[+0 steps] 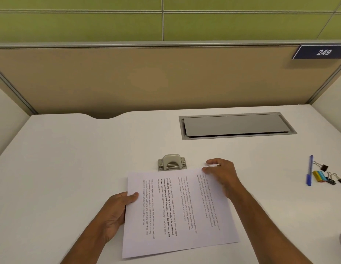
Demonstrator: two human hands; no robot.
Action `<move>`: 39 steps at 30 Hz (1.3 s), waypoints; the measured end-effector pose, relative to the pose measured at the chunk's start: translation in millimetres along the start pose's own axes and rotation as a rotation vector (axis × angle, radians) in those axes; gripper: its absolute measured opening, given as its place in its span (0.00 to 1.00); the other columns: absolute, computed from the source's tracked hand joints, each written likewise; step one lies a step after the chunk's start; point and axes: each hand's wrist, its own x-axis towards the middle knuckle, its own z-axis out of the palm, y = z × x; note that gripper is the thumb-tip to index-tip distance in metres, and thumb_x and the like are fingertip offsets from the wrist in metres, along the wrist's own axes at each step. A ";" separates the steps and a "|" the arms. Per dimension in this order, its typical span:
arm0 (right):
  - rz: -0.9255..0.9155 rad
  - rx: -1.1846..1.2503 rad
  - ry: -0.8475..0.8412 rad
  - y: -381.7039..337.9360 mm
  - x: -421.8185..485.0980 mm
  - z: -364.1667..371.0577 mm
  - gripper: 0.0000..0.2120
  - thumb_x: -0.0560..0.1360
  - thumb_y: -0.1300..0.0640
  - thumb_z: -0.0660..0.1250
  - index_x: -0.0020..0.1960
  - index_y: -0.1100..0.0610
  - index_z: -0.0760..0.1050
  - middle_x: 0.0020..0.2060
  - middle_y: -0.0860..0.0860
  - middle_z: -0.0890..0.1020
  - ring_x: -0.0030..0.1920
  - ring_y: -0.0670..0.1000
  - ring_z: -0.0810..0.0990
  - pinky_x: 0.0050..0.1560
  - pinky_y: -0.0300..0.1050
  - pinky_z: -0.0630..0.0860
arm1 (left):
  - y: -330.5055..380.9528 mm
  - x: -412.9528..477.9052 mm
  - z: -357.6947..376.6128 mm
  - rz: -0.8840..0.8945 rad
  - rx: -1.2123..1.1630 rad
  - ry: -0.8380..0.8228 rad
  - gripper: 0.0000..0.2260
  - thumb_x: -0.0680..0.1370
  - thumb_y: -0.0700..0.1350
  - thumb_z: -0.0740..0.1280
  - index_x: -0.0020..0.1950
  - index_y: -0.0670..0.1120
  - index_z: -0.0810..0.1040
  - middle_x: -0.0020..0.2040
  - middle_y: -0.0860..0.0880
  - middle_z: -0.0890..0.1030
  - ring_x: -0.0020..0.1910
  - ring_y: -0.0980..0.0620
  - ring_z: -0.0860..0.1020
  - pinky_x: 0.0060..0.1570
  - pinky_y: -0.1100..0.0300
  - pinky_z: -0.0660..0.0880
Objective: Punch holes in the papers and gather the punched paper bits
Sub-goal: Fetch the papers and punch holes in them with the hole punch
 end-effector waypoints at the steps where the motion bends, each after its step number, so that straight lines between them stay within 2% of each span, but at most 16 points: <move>1: -0.002 -0.001 0.001 -0.1 0.7 0.3 0.12 0.68 0.64 0.77 0.50 0.56 0.82 0.49 0.58 0.84 0.40 0.55 0.84 0.44 0.47 0.79 | 0.2 0.5 0.0 -0.001 0.000 -0.001 0.11 0.77 0.44 0.70 0.57 0.40 0.82 0.53 0.40 0.86 0.51 0.40 0.85 0.52 0.46 0.80; 11: -0.026 -0.026 0.007 -3.7 11.7 7.2 0.11 0.69 0.64 0.76 0.50 0.56 0.82 0.54 0.58 0.83 0.45 0.57 0.83 0.51 0.52 0.80 | 6.4 5.3 0.4 -0.005 -0.010 0.003 0.11 0.77 0.43 0.70 0.58 0.40 0.82 0.54 0.40 0.85 0.53 0.39 0.84 0.57 0.43 0.79; 15: -0.038 -0.047 0.011 -4.8 15.9 8.8 0.09 0.70 0.63 0.76 0.49 0.55 0.82 0.53 0.57 0.83 0.43 0.55 0.83 0.48 0.50 0.80 | 8.2 8.5 -0.5 -0.005 -0.008 0.000 0.11 0.77 0.44 0.70 0.58 0.41 0.82 0.54 0.40 0.85 0.52 0.40 0.84 0.55 0.44 0.79; 20: -0.046 -0.077 0.019 -2.9 18.9 8.0 0.08 0.69 0.63 0.76 0.45 0.54 0.83 0.49 0.55 0.84 0.44 0.57 0.85 0.51 0.54 0.82 | 7.7 10.2 -1.3 -0.010 -0.001 -0.008 0.12 0.77 0.44 0.70 0.58 0.41 0.82 0.53 0.41 0.85 0.51 0.41 0.85 0.50 0.47 0.80; 24: -0.075 -0.142 0.017 -3.1 20.4 10.3 0.05 0.69 0.62 0.75 0.43 0.54 0.83 0.45 0.52 0.86 0.42 0.54 0.85 0.48 0.51 0.82 | 7.4 11.5 -2.2 -0.022 -0.014 0.001 0.12 0.77 0.43 0.70 0.58 0.40 0.82 0.53 0.40 0.85 0.52 0.40 0.84 0.55 0.45 0.79; 32: -0.080 -0.135 0.004 -4.8 22.3 10.6 0.04 0.69 0.62 0.75 0.41 0.54 0.84 0.41 0.51 0.86 0.40 0.53 0.85 0.45 0.48 0.81 | 8.2 12.2 -1.7 -0.028 -0.015 0.016 0.11 0.77 0.43 0.70 0.58 0.41 0.82 0.53 0.40 0.85 0.51 0.40 0.84 0.53 0.45 0.80; 39: -0.065 -0.115 0.008 -4.0 23.1 10.1 0.04 0.70 0.62 0.75 0.42 0.54 0.84 0.42 0.53 0.86 0.39 0.54 0.85 0.44 0.48 0.82 | 11.9 9.1 1.0 -0.005 0.008 0.032 0.10 0.77 0.44 0.69 0.56 0.42 0.83 0.52 0.42 0.86 0.49 0.42 0.85 0.48 0.49 0.81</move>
